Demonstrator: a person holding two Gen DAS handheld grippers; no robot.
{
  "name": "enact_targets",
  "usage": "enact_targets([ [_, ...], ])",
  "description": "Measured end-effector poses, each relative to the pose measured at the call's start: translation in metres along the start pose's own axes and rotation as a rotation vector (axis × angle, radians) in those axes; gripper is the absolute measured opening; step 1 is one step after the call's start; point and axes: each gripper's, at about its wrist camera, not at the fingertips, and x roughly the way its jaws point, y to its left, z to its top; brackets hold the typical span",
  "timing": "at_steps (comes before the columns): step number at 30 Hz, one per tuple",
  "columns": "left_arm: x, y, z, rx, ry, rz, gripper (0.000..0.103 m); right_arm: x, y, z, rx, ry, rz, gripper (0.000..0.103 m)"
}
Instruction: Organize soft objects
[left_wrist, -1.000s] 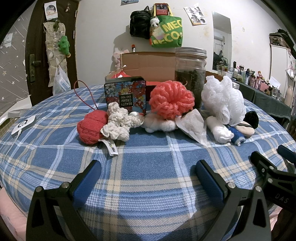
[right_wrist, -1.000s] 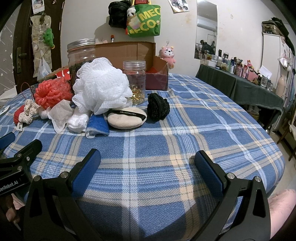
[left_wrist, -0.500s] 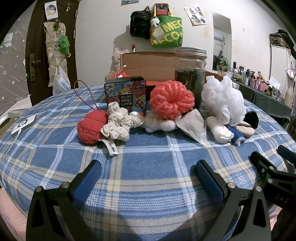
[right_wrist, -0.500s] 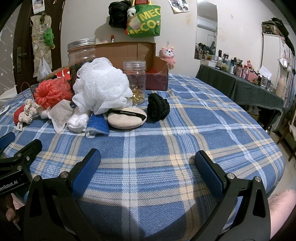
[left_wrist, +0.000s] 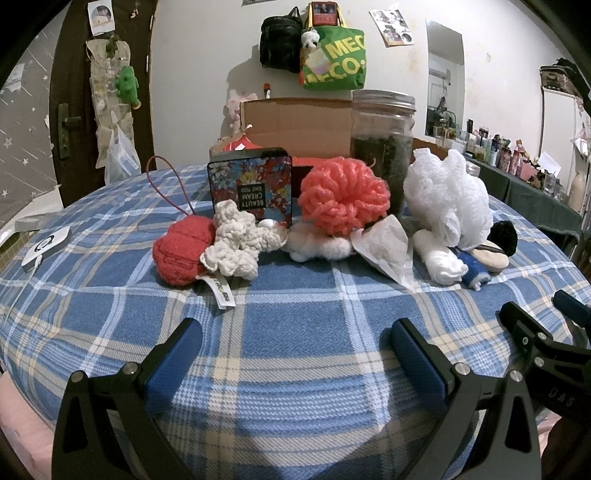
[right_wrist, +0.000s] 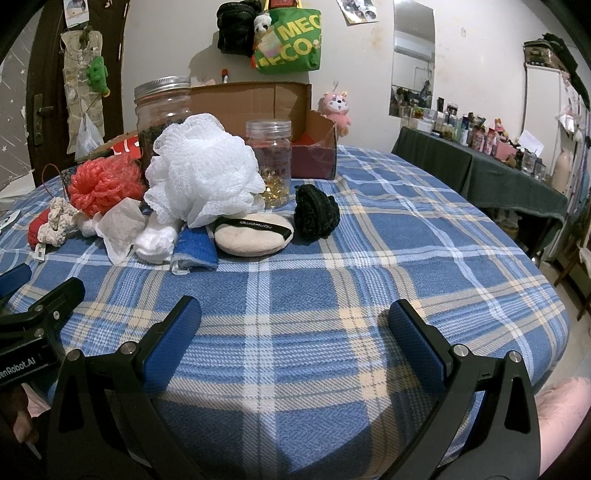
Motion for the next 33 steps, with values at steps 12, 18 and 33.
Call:
enact_targets([
  [12,0.002,0.001,0.01,0.031,0.034,-0.047,0.103,0.002,0.0,0.004,0.001,0.018,0.012,0.103],
  [18,-0.008,0.008,0.029,0.037,0.0,-0.103,0.103,0.0,-0.005,0.024,-0.001,-0.025,0.061,0.103],
  [33,0.005,0.006,0.087,0.161,-0.021,-0.223,0.103,0.017,-0.003,0.093,-0.086,-0.02,0.282,0.103],
])
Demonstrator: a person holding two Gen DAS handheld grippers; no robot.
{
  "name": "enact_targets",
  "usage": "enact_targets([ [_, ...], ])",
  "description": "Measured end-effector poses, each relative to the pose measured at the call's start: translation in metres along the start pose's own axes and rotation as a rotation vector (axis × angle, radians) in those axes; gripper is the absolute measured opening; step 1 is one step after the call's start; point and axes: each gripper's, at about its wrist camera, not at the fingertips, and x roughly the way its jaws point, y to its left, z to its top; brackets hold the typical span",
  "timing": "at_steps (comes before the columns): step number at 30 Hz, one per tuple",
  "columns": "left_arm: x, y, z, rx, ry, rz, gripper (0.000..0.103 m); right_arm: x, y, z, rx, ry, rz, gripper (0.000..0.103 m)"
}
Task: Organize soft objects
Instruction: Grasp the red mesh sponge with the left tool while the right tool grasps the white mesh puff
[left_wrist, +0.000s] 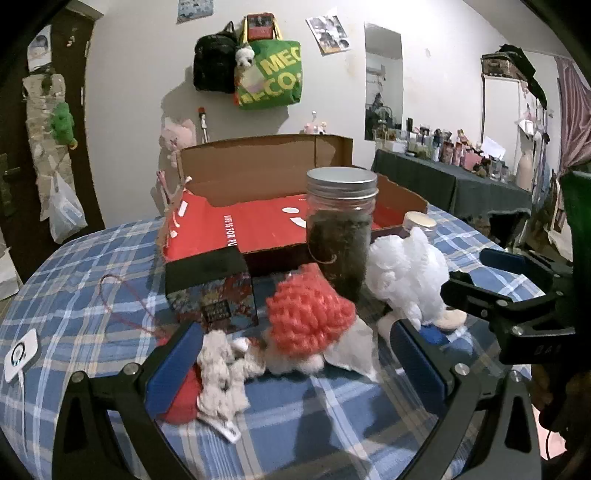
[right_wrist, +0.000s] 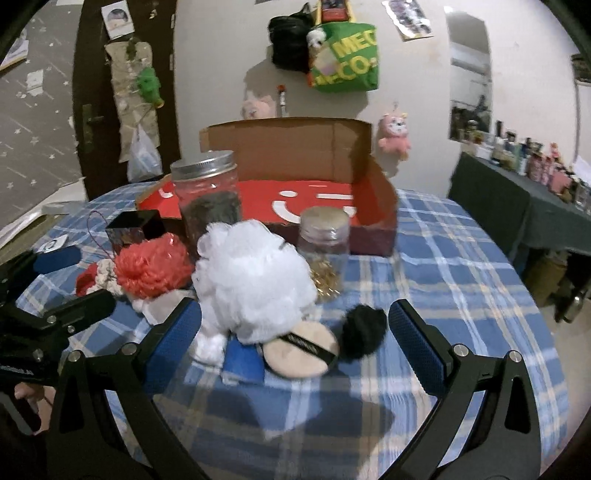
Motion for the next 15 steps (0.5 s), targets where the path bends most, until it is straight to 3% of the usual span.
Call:
enact_targets([
  [8,0.023,0.003,0.016,0.02,0.048,-0.05,0.102,0.036,-0.018,0.016,0.077,0.114,0.186,0.103],
  [15,0.041,0.003,0.017,0.032,0.094,-0.059,0.09,0.055,-0.018,0.02,0.08,0.175,0.252,0.102],
])
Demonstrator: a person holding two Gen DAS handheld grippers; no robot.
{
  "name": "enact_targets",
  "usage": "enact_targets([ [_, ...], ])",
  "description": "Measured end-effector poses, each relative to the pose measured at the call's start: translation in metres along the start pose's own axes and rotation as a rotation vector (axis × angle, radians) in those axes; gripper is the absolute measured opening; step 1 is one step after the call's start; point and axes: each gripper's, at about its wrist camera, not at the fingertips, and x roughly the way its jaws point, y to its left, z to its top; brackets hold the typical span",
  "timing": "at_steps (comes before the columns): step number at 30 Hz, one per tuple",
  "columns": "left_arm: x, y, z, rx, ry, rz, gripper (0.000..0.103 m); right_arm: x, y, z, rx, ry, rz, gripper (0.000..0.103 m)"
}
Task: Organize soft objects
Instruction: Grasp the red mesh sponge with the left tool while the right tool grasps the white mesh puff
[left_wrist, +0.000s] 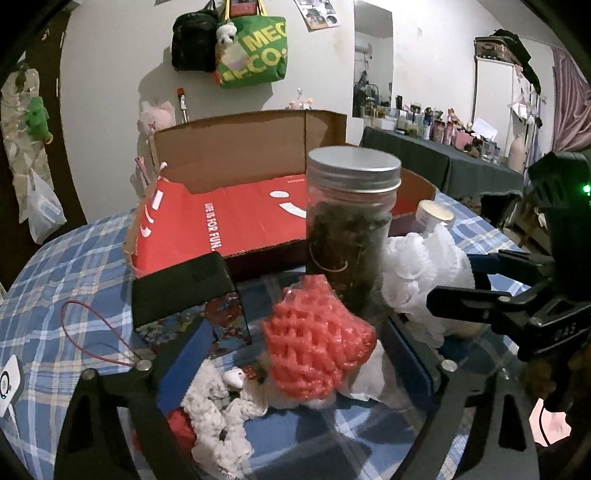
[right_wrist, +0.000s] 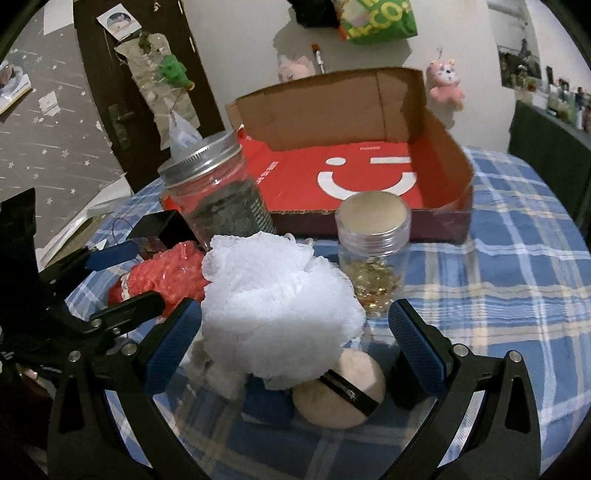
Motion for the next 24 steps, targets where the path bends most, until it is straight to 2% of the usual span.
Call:
enact_targets([
  [7,0.007,0.003,-0.004,-0.025,0.032,-0.015,0.082,0.012,0.002,0.001,0.007,0.044,0.04,0.097],
  [10,0.009,0.004,-0.005,-0.034,0.042,-0.026,0.072,0.013,0.003,0.001,0.005,0.045,0.034,0.092],
  [12,0.01,0.004,-0.006,-0.041,0.049,-0.044,0.062,0.013,0.002,-0.001,0.015,0.046,0.045,0.083],
  [15,0.009,0.003,-0.008,-0.047,0.049,-0.06,0.057,0.011,0.002,-0.002,0.029,0.041,0.051,0.075],
  [21,0.0,0.001,-0.01,-0.053,0.025,-0.067,0.052,-0.003,0.0,-0.008,0.083,-0.006,0.055,0.053],
  [24,-0.007,-0.001,-0.011,-0.055,0.01,-0.064,0.051,-0.012,0.003,-0.011,0.073,-0.047,0.021,0.047],
])
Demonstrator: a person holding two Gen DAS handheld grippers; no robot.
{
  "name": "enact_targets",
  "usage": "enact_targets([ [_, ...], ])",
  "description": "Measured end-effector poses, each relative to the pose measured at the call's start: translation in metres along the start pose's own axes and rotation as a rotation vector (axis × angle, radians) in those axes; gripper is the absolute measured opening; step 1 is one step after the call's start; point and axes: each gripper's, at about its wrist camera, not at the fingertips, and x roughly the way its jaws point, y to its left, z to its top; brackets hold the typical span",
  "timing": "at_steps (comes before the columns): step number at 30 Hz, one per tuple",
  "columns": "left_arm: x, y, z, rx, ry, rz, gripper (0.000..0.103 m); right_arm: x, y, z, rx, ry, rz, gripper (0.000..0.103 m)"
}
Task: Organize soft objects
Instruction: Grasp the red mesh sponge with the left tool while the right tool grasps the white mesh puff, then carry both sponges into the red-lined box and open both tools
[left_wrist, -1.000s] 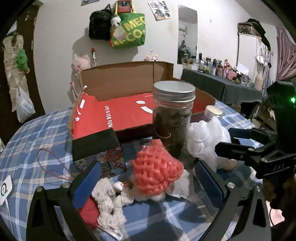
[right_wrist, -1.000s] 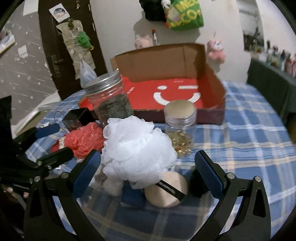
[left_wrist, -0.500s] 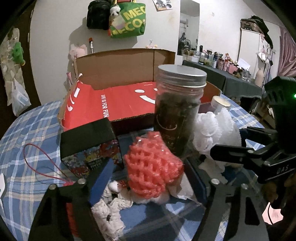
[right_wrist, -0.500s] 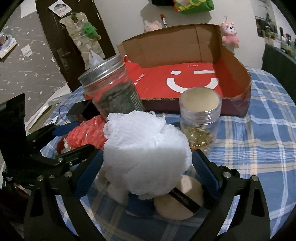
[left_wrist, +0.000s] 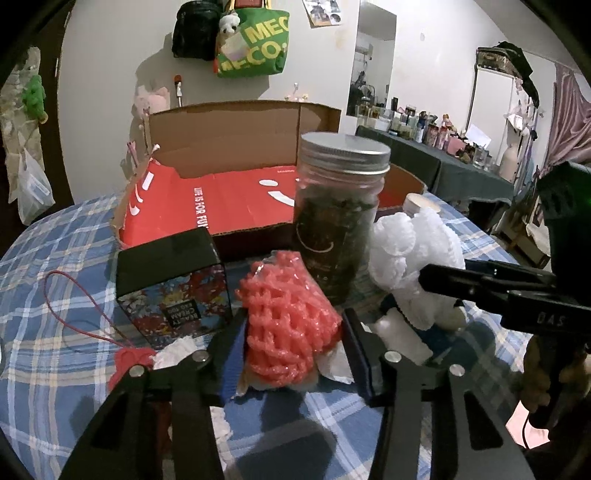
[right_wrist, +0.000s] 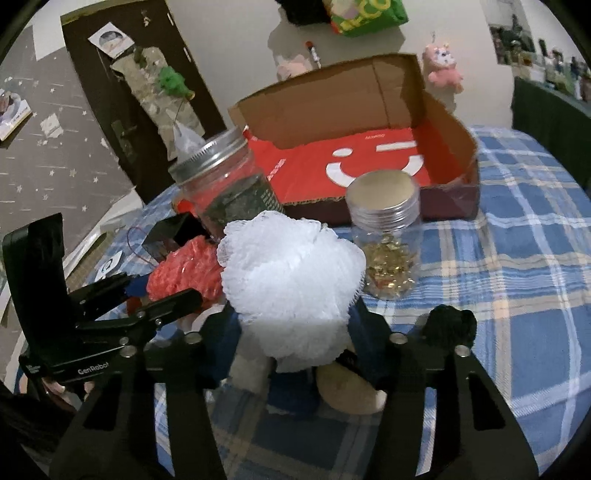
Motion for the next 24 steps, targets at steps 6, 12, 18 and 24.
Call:
enact_targets([
  [6,-0.013,0.007,0.001,-0.019,-0.019,-0.008,0.05,-0.017,0.011,-0.005,-0.045,-0.056,-0.044,0.044],
  [12,-0.034,0.01,0.009,-0.001,-0.063,-0.015,0.05,-0.033,0.015,-0.003,-0.066,-0.081,-0.059,0.044],
  [18,-0.046,0.017,0.03,0.022,-0.078,-0.017,0.05,-0.048,0.018,0.009,-0.097,-0.11,-0.069,0.044],
  [24,-0.051,0.031,0.061,0.038,-0.075,-0.052,0.05,-0.063,0.021,0.036,-0.152,-0.145,-0.083,0.044],
])
